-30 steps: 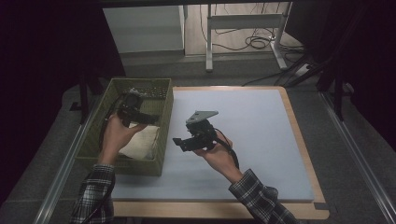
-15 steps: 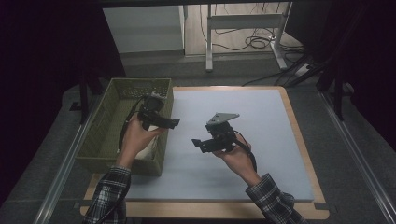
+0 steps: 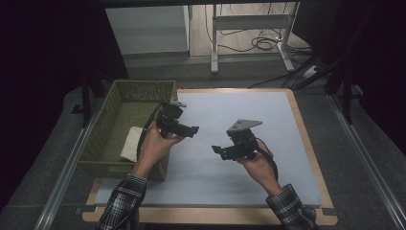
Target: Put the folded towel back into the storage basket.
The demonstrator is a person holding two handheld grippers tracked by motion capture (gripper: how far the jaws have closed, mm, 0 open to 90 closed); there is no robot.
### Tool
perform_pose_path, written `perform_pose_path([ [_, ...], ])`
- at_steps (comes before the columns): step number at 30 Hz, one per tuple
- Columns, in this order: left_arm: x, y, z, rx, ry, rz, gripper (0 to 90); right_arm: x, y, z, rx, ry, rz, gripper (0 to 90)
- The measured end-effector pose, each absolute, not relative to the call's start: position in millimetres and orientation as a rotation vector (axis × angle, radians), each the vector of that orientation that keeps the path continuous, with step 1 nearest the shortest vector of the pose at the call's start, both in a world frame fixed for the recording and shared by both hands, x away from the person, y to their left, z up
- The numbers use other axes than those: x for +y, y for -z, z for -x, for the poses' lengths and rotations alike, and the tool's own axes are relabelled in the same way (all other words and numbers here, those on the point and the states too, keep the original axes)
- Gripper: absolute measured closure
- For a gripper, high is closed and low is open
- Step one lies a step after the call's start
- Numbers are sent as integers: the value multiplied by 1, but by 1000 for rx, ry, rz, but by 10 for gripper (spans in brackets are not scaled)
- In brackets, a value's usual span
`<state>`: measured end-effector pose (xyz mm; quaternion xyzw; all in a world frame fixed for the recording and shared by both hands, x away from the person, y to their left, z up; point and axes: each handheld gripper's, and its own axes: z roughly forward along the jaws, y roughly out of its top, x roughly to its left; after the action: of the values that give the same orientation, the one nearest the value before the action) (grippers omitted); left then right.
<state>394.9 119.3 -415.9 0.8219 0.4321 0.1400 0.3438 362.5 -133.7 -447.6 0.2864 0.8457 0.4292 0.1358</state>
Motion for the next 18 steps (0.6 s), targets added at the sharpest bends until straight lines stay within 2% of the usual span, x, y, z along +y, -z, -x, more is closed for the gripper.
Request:
perform_pose_path([
  [18,73,429,-381,1026,-315,-2143,25,-178,456,-358,2448,-1249,-882,112],
])
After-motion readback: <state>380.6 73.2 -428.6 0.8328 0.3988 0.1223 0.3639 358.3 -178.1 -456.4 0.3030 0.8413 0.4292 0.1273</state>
